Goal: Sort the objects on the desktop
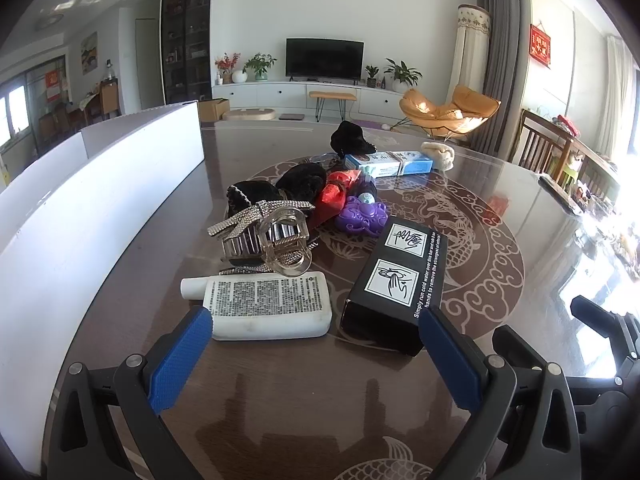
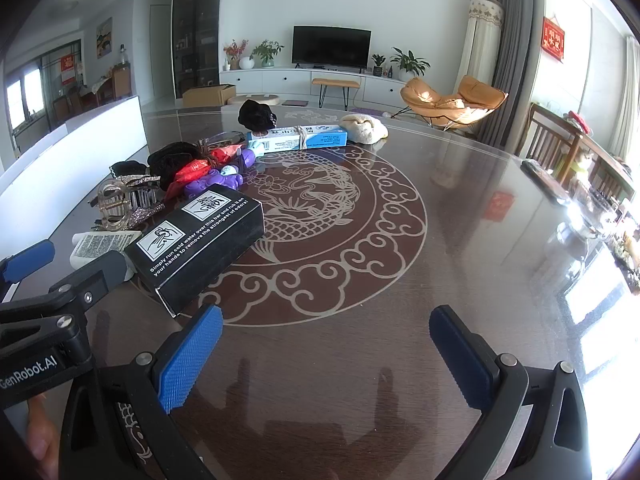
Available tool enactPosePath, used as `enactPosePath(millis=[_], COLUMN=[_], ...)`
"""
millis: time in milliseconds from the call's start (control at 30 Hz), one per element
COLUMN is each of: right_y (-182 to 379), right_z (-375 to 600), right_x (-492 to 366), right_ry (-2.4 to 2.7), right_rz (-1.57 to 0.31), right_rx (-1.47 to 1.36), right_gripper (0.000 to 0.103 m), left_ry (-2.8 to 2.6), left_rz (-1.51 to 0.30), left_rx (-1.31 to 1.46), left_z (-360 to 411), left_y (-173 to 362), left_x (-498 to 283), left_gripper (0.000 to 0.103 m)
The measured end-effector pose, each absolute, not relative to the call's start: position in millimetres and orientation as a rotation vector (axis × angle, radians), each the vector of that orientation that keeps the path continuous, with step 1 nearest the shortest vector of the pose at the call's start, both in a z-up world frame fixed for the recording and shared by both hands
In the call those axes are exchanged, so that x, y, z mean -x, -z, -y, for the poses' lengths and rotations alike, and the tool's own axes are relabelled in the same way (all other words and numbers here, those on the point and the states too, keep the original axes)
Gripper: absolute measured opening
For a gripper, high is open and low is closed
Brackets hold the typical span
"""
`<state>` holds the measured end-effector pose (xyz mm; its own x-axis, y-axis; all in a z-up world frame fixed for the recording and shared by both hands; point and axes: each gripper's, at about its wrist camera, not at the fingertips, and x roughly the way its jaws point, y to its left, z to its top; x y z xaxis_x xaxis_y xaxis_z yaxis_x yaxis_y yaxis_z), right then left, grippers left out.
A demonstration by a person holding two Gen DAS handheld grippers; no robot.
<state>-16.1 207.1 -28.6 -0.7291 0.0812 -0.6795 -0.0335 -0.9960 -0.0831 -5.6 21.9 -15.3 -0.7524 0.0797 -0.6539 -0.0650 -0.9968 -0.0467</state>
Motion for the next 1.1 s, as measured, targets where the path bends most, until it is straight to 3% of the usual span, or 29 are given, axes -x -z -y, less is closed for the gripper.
enactPosePath(millis=[1100], right_y=[30.0], right_z=[-208.5], right_x=[17.2], right_ry=[-2.856], right_rz=[0.097], right_rx=[1.146], right_gripper=[0.103], left_ry=[-2.872], left_rz=[0.016], left_rx=[1.07], left_z=[-25.9], left_y=[15.6], left_x=[4.0], left_gripper=[0.103])
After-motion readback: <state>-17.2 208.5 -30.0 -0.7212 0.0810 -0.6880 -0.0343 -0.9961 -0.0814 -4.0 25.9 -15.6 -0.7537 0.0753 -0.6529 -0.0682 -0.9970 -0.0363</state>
